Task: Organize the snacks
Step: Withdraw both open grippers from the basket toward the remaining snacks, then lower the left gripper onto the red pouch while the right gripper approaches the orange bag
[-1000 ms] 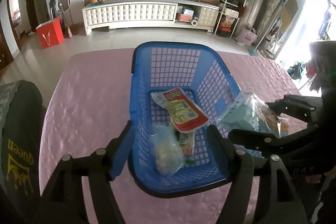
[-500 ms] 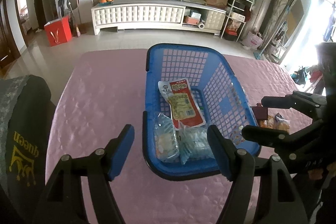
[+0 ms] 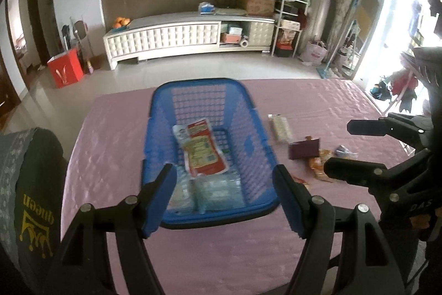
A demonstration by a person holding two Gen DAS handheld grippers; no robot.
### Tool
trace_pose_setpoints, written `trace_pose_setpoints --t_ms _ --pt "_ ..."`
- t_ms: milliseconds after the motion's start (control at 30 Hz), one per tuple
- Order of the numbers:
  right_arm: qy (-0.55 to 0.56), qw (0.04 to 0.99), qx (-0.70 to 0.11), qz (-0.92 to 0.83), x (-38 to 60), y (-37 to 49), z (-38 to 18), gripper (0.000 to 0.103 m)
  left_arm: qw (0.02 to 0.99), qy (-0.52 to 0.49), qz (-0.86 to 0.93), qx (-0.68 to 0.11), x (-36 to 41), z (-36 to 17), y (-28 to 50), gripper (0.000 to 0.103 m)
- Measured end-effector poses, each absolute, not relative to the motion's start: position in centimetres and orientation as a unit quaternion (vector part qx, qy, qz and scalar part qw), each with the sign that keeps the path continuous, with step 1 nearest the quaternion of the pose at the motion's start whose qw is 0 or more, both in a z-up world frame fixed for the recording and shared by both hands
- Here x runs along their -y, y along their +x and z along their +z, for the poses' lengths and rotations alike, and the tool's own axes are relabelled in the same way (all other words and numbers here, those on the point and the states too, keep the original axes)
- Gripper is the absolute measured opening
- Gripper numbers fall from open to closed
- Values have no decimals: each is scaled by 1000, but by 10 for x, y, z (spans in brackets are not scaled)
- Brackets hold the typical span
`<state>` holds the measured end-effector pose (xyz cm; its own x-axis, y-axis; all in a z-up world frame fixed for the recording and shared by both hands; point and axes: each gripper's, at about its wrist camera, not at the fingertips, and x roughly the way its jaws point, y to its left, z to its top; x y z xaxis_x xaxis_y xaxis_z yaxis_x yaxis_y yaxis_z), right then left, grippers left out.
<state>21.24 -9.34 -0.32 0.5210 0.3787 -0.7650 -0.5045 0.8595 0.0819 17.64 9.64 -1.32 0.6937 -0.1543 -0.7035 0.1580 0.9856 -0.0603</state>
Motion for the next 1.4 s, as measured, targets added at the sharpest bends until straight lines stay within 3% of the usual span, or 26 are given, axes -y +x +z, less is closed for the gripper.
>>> trace_pose_setpoints --t_ms 67,100,167,567,1067,1167,1400 --pt "-68 873 -415 247 108 209 0 88 921 9 -96 -378 -82 -10 174 70" --pt "-66 874 -414 244 114 207 1 88 921 12 -105 -376 -74 -9 172 80" --pt "-63 878 -410 237 128 203 3 88 923 14 -120 -366 -60 -7 168 86" --pt "-40 889 -410 201 205 192 -4 88 911 33 -148 -382 20 -18 177 86" --pt "-21 883 -442 160 262 199 -52 88 881 14 -106 -461 91 -80 202 86" --pt "-36 879 -449 155 262 205 -64 81 877 6 -94 -471 96 -92 209 74" --pt "-22 865 -476 155 261 230 -94 76 860 -23 -36 -508 90 -128 230 73"
